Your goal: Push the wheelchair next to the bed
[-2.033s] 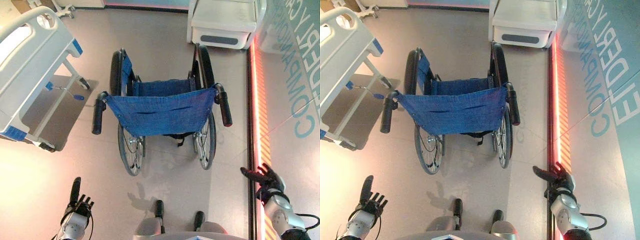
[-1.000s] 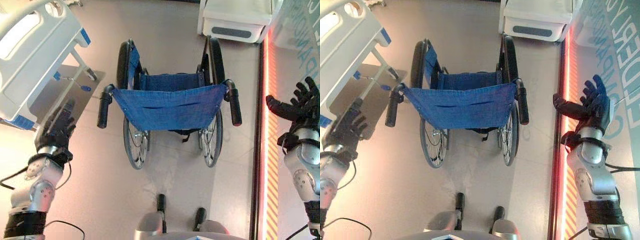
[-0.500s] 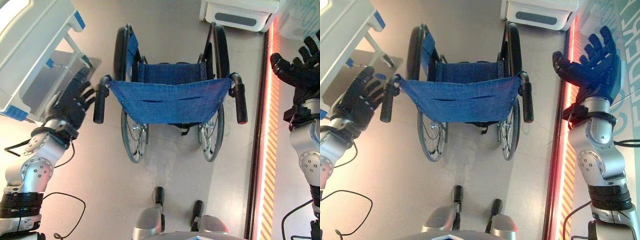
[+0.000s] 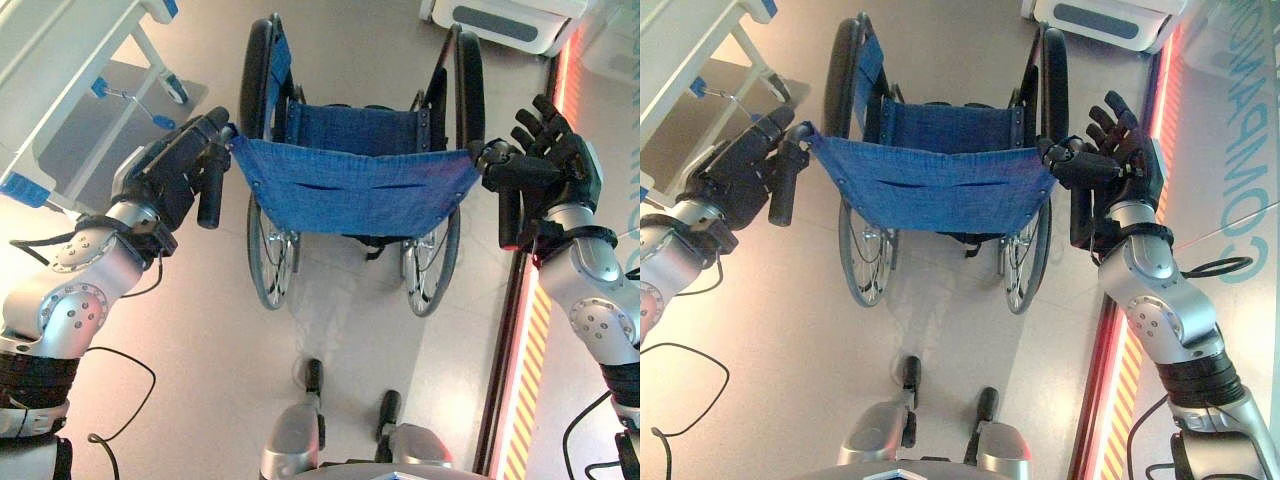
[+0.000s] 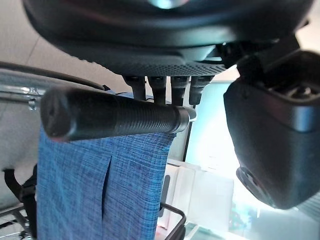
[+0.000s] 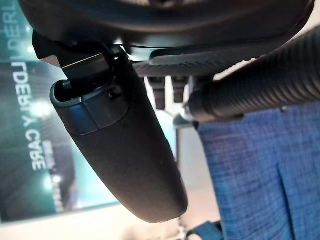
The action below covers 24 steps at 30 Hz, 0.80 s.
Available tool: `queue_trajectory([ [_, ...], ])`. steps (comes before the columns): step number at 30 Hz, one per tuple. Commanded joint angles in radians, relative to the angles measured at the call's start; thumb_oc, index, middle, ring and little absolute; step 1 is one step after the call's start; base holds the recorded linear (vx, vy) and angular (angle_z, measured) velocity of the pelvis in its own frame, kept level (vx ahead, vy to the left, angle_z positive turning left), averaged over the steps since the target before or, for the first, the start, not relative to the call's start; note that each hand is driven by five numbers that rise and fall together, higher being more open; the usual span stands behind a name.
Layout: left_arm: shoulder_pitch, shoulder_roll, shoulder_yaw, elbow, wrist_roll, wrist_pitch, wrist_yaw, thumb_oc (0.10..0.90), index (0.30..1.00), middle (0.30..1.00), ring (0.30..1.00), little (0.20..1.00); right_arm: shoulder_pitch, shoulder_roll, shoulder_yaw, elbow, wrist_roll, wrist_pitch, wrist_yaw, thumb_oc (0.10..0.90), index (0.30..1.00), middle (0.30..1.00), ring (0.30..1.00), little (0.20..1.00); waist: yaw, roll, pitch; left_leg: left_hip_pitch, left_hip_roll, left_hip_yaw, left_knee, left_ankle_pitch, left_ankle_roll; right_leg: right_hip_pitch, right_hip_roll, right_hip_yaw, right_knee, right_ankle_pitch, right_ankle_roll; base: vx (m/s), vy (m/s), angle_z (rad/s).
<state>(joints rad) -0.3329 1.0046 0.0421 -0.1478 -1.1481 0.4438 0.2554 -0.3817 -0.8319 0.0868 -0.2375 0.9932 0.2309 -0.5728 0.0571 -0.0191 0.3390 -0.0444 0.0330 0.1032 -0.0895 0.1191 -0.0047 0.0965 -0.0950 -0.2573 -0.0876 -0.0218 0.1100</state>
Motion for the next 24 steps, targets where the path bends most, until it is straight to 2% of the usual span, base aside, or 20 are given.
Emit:
queue_trajectory([
  [1, -0.088, 0.059, -0.018, -0.067, 0.087, -0.004, -0.062, 0.800, 0.900, 0.900, 0.900, 0.900, -0.121, -0.118, -0.015, -0.028, -0.021, -0.025, -0.016, 0.800, 0.900, 0.900, 0.900, 0.900, -0.020, 0.009, -0.109, 0.045, 0.022, 0.058, 0.029, -0.074, -0.060, -0.074, -0.052, 0.021, 0.043, 0.061, 0.039, 0.00, -0.004, -0.03],
  [6, -0.091, 0.114, 0.000, -0.028, 0.111, 0.013, -0.084, 0.800, 0.900, 0.900, 0.900, 0.900, -0.136, -0.161, -0.006, 0.005, -0.017, 0.013, -0.022, 0.800, 0.900, 0.900, 0.900, 0.900, -0.017, 0.009, -0.107, 0.049, 0.021, 0.060, 0.026, -0.074, -0.060, -0.071, -0.051, 0.020, 0.040, 0.061, 0.039, 0.00, -0.003, -0.02],
  [12, -0.100, 0.177, 0.025, 0.020, 0.109, -0.014, -0.111, 0.800, 0.900, 0.900, 0.900, 0.900, -0.157, -0.228, -0.011, 0.025, -0.156, 0.033, -0.056, 0.800, 0.900, 0.900, 0.900, 0.900, -0.017, 0.013, -0.102, 0.047, 0.019, 0.059, 0.026, -0.074, -0.060, -0.070, -0.052, 0.017, 0.038, 0.062, 0.040, 0.00, 0.000, 0.00],
  [17, -0.100, 0.205, 0.054, 0.019, 0.095, 0.000, -0.122, 0.800, 0.900, 0.900, 0.900, 0.900, -0.187, -0.295, -0.025, -0.012, -0.222, 0.099, -0.033, 0.800, 0.900, 0.900, 0.900, 0.900, -0.018, 0.013, -0.098, 0.046, 0.016, 0.060, 0.026, -0.075, -0.059, -0.074, -0.052, 0.020, 0.042, 0.060, 0.042, 0.00, 0.000, 0.00],
  [21, -0.094, 0.204, 0.058, 0.019, 0.084, -0.014, -0.114, 0.800, 0.900, 0.900, 0.900, 0.900, -0.194, -0.308, -0.019, -0.027, -0.226, 0.124, -0.022, 0.800, 0.900, 0.900, 0.900, 0.900, -0.021, 0.013, -0.097, 0.047, 0.015, 0.062, 0.025, -0.076, -0.059, -0.077, -0.053, 0.022, 0.044, 0.060, 0.044, 0.00, 0.000, 0.00],
  [24, -0.088, 0.197, 0.067, 0.002, 0.070, -0.016, -0.097, 0.800, 0.900, 0.900, 0.900, 0.900, -0.183, -0.303, -0.010, -0.045, -0.152, 0.172, 0.011, 0.800, 0.900, 0.900, 0.900, 0.900, -0.020, 0.013, -0.096, 0.045, 0.014, 0.064, 0.024, -0.075, -0.059, -0.079, -0.054, 0.020, 0.043, 0.061, 0.044, 0.00, 0.000, 0.00],
])
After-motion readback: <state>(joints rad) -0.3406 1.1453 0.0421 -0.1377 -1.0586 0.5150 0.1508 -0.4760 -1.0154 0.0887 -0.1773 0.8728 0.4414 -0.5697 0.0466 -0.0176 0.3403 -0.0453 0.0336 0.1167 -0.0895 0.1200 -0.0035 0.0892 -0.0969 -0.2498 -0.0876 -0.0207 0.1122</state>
